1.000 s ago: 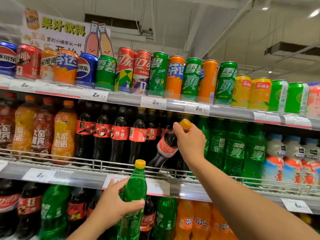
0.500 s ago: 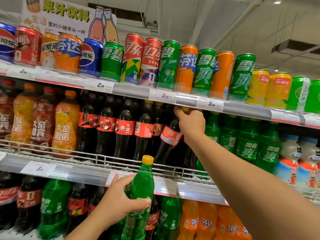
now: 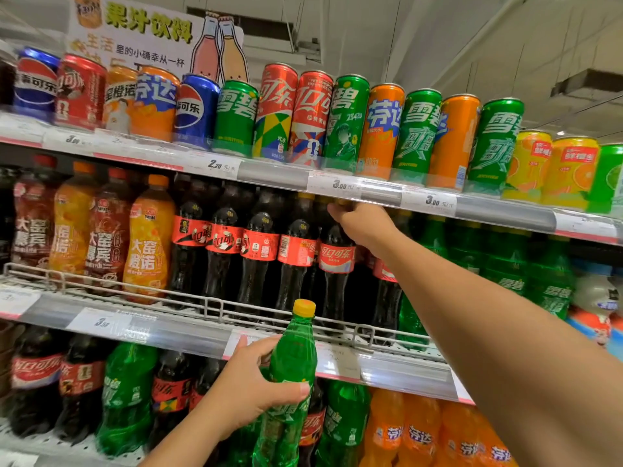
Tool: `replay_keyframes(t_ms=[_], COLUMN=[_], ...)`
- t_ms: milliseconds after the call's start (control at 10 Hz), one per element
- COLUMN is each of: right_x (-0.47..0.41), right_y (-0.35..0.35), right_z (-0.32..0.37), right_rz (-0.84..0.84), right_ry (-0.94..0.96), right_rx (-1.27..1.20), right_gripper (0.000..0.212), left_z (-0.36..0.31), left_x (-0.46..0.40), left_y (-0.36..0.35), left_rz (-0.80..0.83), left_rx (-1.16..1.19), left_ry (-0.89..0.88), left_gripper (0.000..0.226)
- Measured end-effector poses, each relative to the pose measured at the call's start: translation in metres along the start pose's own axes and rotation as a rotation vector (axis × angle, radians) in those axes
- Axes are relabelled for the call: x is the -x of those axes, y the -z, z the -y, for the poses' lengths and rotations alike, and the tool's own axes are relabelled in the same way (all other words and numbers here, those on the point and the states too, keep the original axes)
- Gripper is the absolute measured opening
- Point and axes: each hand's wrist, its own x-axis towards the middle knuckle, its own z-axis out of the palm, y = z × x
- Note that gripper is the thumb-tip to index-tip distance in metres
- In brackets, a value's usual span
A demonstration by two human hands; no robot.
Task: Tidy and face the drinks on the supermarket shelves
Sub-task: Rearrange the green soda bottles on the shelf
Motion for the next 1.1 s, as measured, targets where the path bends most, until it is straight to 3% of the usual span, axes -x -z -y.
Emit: replay_keyframes(t_ms=[100,300,800,1100], right_x=[0.003,0.007,0.016,0.025], right_y=[-0.004,-0.005,0.006,0.007], right_z=[0.004,0.004,0.002,0.006], right_rz=[0.012,0.006,0.065,0.071], right_ry=[-0.021,-0.057,-0.118,-0.145], right_rx=[-0.008,0.068,0.121,0.059], right_gripper=[0.053,0.043,0.046,0.045], left_z=[0.000,0.001,0.004,0.002], left_x=[-0.001,0.000,-0.001,-0.004], left_y=[-0.001,-0.001,0.000,-0.003], left_rz=[0.008,-0.030,-0.027,0.006], left_rx=[0.028,0.038,0.001,0.089], left_ry=[-0.004,0.017,-0.025,-0.040], left_gripper=[0.062,0.064,0.066,0.054])
